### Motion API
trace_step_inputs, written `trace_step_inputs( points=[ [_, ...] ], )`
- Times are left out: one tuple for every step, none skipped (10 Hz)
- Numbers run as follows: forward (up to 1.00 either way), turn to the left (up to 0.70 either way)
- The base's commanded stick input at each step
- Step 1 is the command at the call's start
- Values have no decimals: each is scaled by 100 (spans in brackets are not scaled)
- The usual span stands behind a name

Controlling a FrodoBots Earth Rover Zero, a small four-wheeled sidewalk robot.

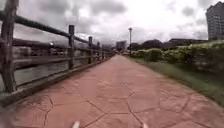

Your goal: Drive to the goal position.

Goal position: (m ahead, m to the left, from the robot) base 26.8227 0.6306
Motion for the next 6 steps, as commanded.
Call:
trace_step_inputs(
  points=[
    [100,0],
    [100,0],
    [100,0],
    [100,0],
    [100,0],
    [100,0]
  ],
)
